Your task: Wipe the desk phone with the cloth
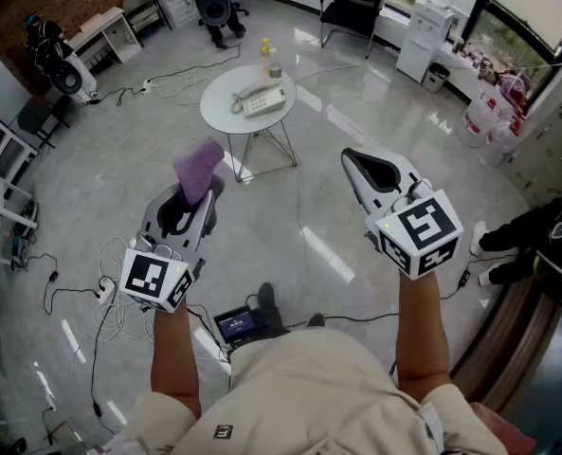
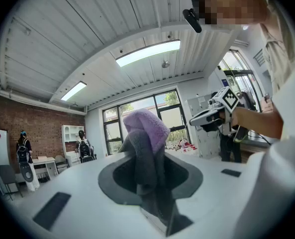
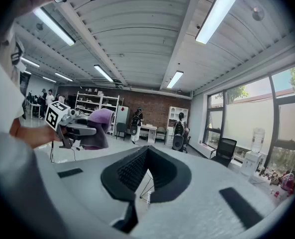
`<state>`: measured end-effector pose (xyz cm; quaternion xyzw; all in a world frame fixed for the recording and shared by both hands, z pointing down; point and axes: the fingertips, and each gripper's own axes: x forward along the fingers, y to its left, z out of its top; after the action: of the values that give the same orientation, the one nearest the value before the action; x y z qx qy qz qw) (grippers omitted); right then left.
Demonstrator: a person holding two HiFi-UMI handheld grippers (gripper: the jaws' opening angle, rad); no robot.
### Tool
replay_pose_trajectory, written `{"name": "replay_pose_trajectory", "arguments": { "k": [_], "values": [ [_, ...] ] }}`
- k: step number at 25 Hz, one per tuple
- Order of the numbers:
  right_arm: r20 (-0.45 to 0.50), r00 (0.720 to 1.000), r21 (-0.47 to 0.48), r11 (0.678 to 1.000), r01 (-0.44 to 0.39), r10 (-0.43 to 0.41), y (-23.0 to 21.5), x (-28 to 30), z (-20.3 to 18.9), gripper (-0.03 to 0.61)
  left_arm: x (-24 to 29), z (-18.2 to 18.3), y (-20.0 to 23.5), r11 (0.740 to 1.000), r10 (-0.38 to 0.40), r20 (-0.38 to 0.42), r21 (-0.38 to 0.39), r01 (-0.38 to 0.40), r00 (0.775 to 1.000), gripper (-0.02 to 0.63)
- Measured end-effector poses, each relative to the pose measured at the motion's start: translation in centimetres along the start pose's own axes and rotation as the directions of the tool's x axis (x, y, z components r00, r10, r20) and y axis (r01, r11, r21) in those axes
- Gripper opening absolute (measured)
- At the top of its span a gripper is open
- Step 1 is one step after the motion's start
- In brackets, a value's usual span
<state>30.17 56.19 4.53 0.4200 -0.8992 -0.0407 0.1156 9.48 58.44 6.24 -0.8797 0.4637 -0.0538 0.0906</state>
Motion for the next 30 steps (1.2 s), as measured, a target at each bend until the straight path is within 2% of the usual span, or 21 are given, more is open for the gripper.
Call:
{"name": "replay_pose_trajectory", "arguments": {
  "k": [10, 18, 22, 30],
  "values": [
    [-0.014, 1.0, 0.009, 1.0, 0.009, -0.009, -1.2, 2.0, -0.3, -0.009, 2.3, 0.0, 1.0, 1.0, -0.029, -0.008, -0.01, 0.029, 1.0, 0.091],
    [-0.033, 0.999, 0.018, 1.0, 0.02, -0.019, -2.0, 4.8, -0.5, -0.009, 3.9, -1.3, 3.6, 0.999, -0.03, -0.032, -0.028, 0.029, 0.999, 0.091],
    [-0.048, 0.999, 0.028, 0.999, 0.027, -0.026, -2.3, 7.3, -1.0, -0.009, 4.9, -3.4, 5.6, 0.998, -0.048, -0.025, -0.04, 0.047, 0.999, 0.092],
    [-0.073, 0.996, 0.042, 0.998, 0.056, -0.053, -2.7, 13.7, -0.6, -0.009, 7.9, -4.9, 11.5, 0.994, -0.086, -0.03, -0.064, 0.084, 0.996, 0.091]
  ]
}}
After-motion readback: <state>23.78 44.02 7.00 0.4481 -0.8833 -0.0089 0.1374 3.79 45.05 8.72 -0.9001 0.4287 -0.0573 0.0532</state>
